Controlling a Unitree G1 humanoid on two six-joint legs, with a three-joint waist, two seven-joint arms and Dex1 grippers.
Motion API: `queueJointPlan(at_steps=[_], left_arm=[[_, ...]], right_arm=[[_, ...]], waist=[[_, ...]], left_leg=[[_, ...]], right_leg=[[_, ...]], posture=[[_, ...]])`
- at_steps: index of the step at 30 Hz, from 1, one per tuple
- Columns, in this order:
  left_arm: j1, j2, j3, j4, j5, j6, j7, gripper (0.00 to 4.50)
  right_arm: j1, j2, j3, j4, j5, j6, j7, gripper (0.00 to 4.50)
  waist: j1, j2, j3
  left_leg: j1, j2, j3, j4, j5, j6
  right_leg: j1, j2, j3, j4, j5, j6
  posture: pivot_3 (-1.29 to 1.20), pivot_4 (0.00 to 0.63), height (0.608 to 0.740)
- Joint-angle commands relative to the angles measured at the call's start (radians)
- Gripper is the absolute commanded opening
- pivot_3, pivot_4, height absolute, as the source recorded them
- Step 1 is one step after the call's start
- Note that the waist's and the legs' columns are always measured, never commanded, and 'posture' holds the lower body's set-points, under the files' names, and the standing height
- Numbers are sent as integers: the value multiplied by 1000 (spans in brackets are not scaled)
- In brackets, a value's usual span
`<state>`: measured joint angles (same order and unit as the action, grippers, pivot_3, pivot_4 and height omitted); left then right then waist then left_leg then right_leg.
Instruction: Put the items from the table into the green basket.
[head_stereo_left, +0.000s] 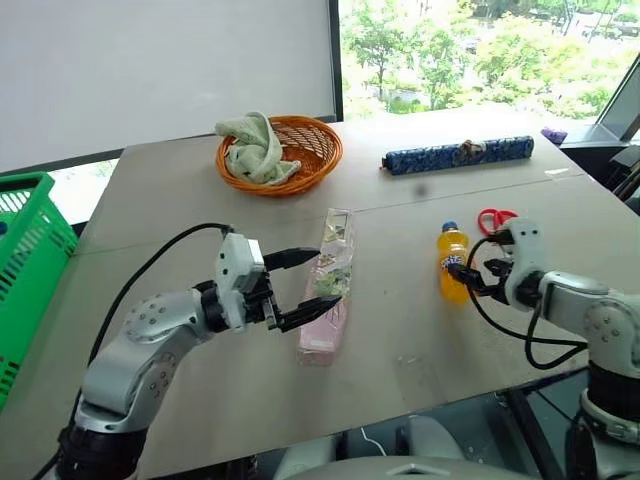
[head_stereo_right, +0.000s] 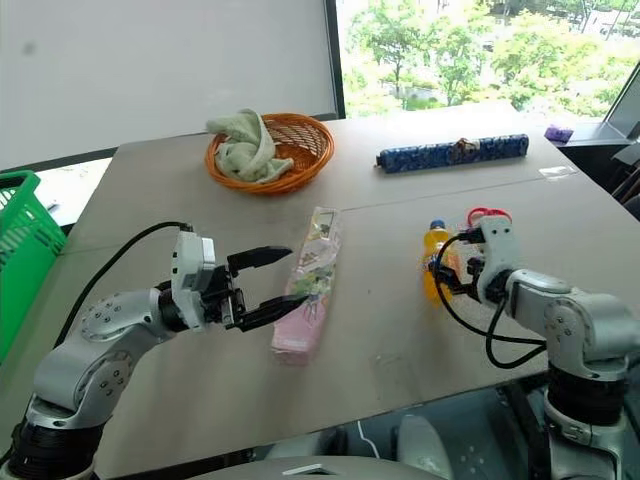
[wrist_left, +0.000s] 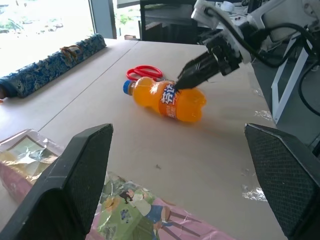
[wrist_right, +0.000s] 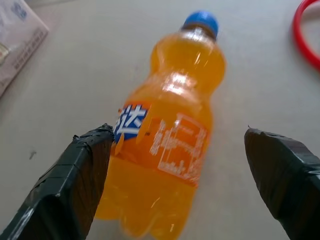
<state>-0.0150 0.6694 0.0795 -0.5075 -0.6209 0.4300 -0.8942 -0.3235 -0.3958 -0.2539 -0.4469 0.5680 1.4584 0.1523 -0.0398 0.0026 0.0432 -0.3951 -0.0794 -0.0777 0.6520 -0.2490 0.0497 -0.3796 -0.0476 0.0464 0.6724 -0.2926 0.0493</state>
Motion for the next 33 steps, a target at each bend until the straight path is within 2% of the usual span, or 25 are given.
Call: queueJointPlan(at_steps=[1,4,5,6,8,12,15,17,18,22,26,32,33], left_arm=[[3,6,-4,-23,24,0,22,4318],[10,2,4,-34,17,17,38,4318],[9,-4,6,-41,14,26,54,4500],[10,-8,7,-49,6,39,66,4500],[16,-13,13,-67,-9,61,88,4500],[28,-17,35,-102,-35,138,164,4500],[3,-39,86,-117,-231,299,263,4500],[-41,-64,128,-68,-560,418,416,4500],[-57,-67,135,-42,-679,458,478,4500],[-124,-94,119,45,-989,483,683,4500],[-191,-135,74,106,-1144,457,827,4500],[-237,-183,81,148,-1231,411,907,4500],[-233,-185,84,148,-1221,407,909,4248]], right_arm=[[-36,-27,45,70,-52,11,-12,4483],[-73,-60,114,136,-55,-5,43,4483],[-76,-70,142,157,-69,-26,52,4075],[-78,-82,167,175,-78,-45,65,3953],[-76,-107,202,190,-98,-90,85,3353],[-43,-150,238,183,-147,-258,136,3277],[-17,-174,236,118,-132,-421,250,3277],[-51,-123,200,11,-7,-468,353,3277],[-72,-97,195,-26,39,-481,386,3277],[-119,-67,327,-75,14,-589,484,3277],[-188,-64,508,-3,-127,-767,558,3277],[-242,-40,580,73,-189,-860,623,3277],[-246,-37,582,80,-193,-866,630,3277]], waist=[[3,-1,-1],[2,-1,-2],[2,-1,-2],[2,-1,-2],[0,-2,-3],[1,-4,-5],[7,-4,-4],[5,-3,-4],[1,-3,-3],[-8,-4,-4],[4,-14,-11],[5,-15,-11],[5,-15,-11]], left_leg=[[0,-1,0,0,0,0],[1,-2,0,0,0,0],[1,-2,0,0,0,0],[1,-2,0,0,0,0],[1,-2,0,0,0,0],[2,-1,0,0,0,1],[2,-1,0,1,-1,3],[2,-1,-1,1,-1,3],[2,-1,-1,1,-1,3],[3,0,-1,1,-1,2],[4,-1,-3,2,1,-2],[3,-4,-3,4,2,-3],[3,-4,-3,4,2,-3]], right_leg=[[0,0,0,0,0,0],[0,-1,0,0,0,0],[0,-1,0,1,0,0],[0,-1,0,1,0,0],[0,-1,0,2,0,0],[0,-1,1,3,0,0],[0,-1,0,5,0,0],[0,-1,0,6,0,0],[-1,-1,0,6,0,0],[0,1,0,7,0,0],[0,0,-1,6,0,0],[0,-2,-1,6,0,0],[0,-1,-1,6,0,0]], posture=[[-47,2,740],[-27,3,740],[-18,3,740],[-13,2,740],[3,1,740],[5,2,740],[-4,6,740],[-17,6,740],[-20,5,740],[-36,0,740],[-35,0,740],[-21,0,740],[-16,0,740]])
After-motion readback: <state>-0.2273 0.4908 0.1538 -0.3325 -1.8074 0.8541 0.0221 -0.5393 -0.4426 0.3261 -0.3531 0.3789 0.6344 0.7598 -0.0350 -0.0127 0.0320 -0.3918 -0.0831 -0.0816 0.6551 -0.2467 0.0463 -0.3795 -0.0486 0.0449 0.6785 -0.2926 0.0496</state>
